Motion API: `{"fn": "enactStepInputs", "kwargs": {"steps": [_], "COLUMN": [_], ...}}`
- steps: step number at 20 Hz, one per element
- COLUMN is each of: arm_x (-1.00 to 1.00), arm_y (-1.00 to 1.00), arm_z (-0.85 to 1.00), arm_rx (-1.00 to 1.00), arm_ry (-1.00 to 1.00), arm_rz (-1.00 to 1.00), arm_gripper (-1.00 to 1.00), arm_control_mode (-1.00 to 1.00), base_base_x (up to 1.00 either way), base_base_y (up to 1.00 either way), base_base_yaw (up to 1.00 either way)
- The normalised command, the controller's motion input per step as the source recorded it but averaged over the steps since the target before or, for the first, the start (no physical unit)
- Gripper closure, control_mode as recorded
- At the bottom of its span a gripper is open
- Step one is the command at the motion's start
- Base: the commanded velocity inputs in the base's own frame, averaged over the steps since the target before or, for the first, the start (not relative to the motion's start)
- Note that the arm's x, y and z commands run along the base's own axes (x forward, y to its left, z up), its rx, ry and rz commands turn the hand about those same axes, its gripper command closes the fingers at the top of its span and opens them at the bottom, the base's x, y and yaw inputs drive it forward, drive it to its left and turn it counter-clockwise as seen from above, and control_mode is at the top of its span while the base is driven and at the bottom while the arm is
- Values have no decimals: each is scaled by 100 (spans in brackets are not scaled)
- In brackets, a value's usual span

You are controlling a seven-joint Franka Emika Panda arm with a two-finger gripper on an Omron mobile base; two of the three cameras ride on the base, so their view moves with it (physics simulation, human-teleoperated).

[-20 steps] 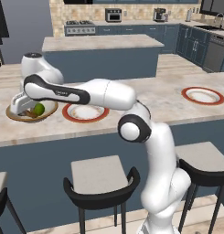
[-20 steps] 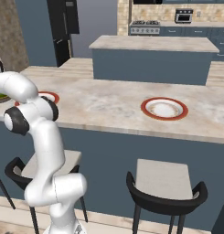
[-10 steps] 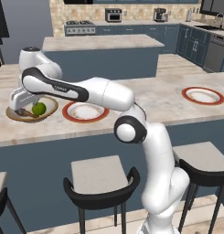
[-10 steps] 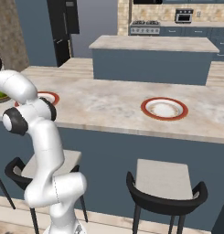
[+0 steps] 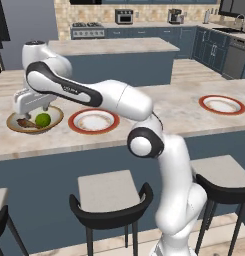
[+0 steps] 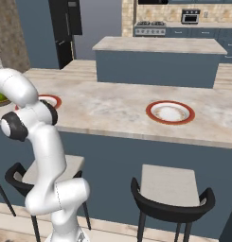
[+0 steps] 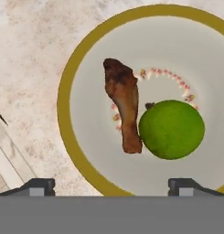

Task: Pick the chicken drumstick and lime from their plates and place them in the bowl. Then put the bowl in the fridge.

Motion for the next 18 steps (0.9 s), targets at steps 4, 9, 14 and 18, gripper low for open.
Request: {"fn": "enactStepInputs", "kwargs": {"steps": [4,9,14,18], "arm_x": [-42,-32,-37,-25], "arm_y": [-59,-66,-54,-35], "arm_z": [-12,-25,-26,-18], "arm_rx": [1,5,7,15], "arm_ry": [-2,-4,-15,-24], "arm_rz": [-16,-18,-18,-30], "arm_gripper": [-100,-100,-100,-100], "arm_control_mode": [-100,-100,-100,-100], "base_base_x": [0,0,0,0], "base_base_y": [0,0,0,0], "base_base_yaw": [0,0,0,0]}}
